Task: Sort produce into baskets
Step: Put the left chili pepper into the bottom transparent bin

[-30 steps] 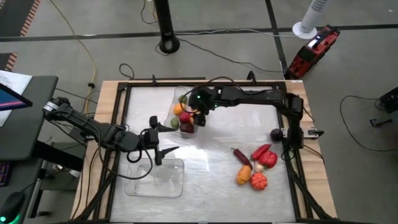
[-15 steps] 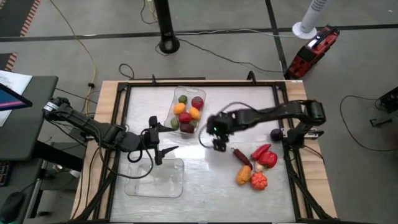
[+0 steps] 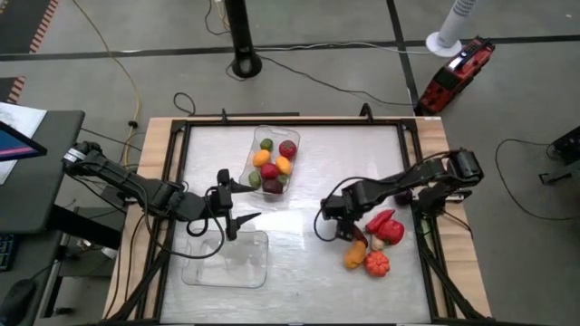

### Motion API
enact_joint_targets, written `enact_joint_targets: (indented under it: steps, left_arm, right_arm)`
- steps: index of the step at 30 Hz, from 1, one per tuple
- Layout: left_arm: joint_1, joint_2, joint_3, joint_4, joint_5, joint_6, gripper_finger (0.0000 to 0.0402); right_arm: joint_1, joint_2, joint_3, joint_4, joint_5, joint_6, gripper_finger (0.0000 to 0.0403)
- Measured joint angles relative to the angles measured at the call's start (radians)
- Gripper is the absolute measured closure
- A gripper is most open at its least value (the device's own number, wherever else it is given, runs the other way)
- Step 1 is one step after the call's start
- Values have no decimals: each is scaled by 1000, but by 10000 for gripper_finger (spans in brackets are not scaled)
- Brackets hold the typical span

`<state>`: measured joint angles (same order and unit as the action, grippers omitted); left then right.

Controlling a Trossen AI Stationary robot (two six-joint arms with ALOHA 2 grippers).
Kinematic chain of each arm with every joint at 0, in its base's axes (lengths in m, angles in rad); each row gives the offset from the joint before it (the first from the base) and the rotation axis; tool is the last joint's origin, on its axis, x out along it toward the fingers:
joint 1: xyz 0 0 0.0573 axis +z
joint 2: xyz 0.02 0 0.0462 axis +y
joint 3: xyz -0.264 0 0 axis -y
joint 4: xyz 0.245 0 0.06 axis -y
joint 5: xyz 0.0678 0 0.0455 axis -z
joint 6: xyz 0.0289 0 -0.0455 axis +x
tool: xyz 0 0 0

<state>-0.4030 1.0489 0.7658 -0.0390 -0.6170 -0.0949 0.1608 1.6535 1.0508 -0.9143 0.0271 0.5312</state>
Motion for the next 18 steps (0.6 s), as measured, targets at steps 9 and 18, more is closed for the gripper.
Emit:
enact_joint_targets:
  steps: [9, 18]
  left_arm:
    - [0, 0, 0, -16, 0, 0, 88]
    - [0, 0, 0, -15, 0, 4, 88]
  right_arm:
    - [20, 3, -64, 71, -26, 53, 86]
    - [7, 3, -129, 169, -12, 40, 144]
